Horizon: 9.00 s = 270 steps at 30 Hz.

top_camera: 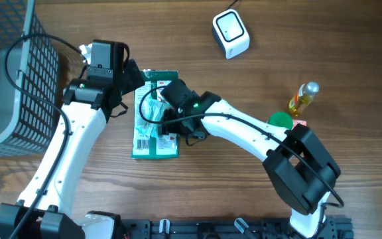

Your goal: Scan the item barcode

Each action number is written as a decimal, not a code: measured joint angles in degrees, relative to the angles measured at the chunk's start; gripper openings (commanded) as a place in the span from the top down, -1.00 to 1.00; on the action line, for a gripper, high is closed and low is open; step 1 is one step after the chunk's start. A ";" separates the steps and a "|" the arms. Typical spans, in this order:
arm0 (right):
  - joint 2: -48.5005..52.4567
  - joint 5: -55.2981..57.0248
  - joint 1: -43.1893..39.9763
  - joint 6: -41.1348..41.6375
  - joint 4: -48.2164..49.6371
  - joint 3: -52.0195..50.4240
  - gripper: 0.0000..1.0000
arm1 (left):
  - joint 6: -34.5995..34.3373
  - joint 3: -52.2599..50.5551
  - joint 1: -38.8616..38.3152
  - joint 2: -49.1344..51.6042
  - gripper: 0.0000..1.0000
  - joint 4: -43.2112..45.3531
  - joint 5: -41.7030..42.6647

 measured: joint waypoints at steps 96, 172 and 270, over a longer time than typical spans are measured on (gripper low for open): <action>-12.28 82.18 11.72 -32.96 -37.97 4.72 0.91 | 0.00 0.00 0.00 0.00 -1.00 0.00 0.00; -12.28 93.77 32.98 -36.61 -36.87 4.72 0.91 | 0.00 0.00 0.00 0.00 -1.00 0.00 0.00; 12.50 -49.59 -40.74 -27.45 7.19 27.74 0.91 | 0.00 0.00 0.00 0.00 -1.00 0.00 0.00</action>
